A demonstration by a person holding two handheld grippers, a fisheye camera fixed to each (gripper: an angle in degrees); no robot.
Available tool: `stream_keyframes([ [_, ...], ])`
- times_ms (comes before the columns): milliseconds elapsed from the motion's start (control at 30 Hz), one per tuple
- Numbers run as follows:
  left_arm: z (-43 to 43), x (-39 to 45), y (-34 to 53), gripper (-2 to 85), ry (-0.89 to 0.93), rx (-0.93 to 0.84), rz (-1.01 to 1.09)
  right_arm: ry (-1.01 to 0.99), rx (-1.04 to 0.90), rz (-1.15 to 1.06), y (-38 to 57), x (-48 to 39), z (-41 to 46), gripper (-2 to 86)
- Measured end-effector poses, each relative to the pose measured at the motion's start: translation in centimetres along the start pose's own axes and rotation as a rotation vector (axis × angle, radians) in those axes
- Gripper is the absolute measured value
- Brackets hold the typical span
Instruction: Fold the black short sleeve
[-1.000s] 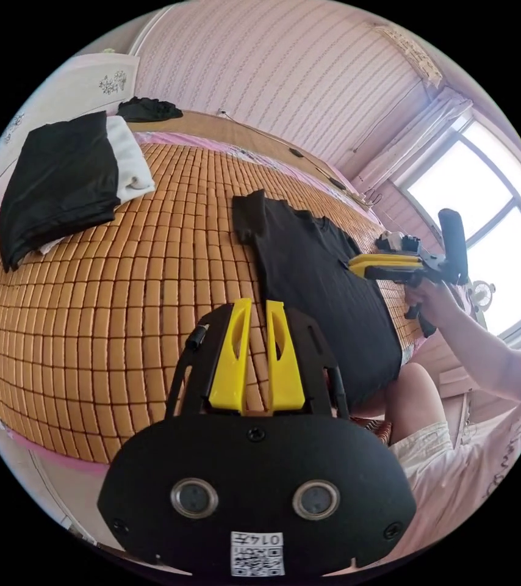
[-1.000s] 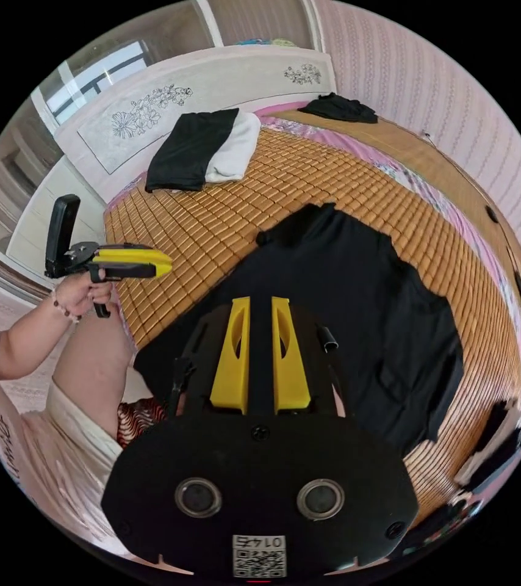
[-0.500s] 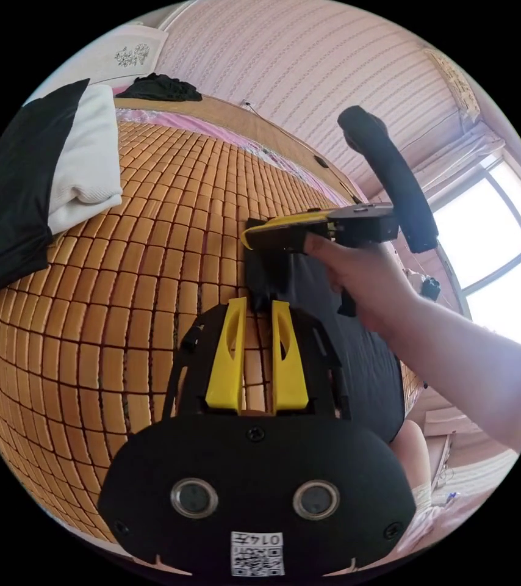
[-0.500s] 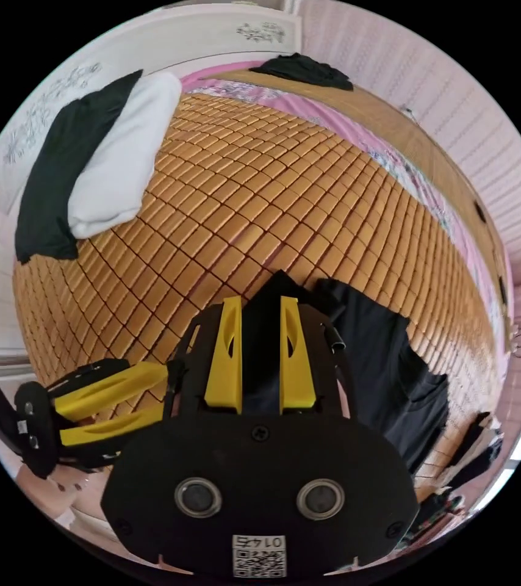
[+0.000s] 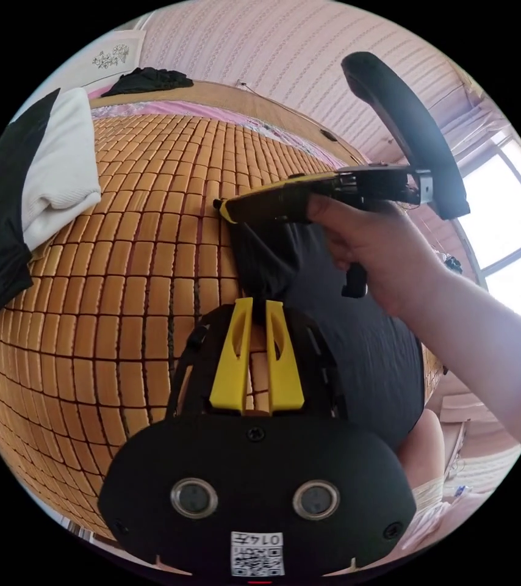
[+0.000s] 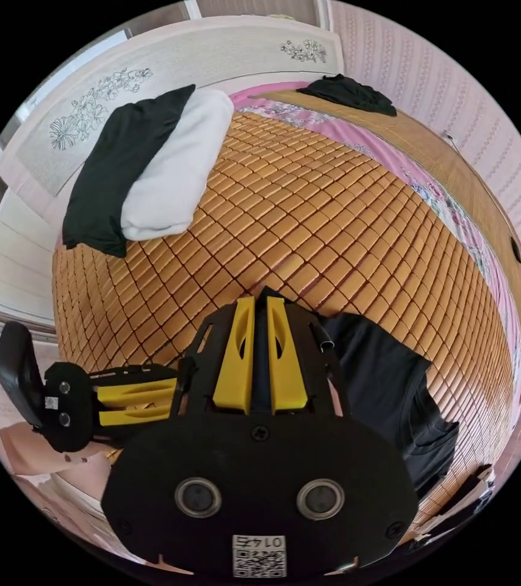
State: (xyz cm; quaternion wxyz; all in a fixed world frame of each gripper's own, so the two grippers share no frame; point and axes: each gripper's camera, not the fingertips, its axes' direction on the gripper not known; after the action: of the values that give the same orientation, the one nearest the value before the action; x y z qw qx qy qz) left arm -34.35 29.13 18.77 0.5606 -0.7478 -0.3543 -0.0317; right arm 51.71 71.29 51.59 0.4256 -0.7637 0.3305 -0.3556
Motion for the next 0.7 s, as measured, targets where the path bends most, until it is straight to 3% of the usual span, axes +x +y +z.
stream_keyframes([
  [133,-0.5,0.7,0.2,4.8,-0.019,-0.015,-0.008,-0.045,0.147,0.027,3.1,1.6,-5.6,6.0],
  [233,-2.2,0.9,1.8,4.6,-0.069,0.012,0.005,-0.115,0.254,0.029,9.7,3.2,-10.2,6.1],
  [300,-3.4,1.1,3.2,4.3,-0.045,0.018,0.015,-0.058,0.281,0.06,15.5,4.3,-11.9,6.1],
  [533,-8.1,3.9,12.1,1.5,0.053,0.04,0.025,0.182,0.089,0.443,42.5,9.7,-11.0,6.5],
  [700,-9.3,8.4,14.9,-0.8,0.118,0.069,0.021,0.143,0.125,0.679,54.8,12.3,-11.7,6.9],
])
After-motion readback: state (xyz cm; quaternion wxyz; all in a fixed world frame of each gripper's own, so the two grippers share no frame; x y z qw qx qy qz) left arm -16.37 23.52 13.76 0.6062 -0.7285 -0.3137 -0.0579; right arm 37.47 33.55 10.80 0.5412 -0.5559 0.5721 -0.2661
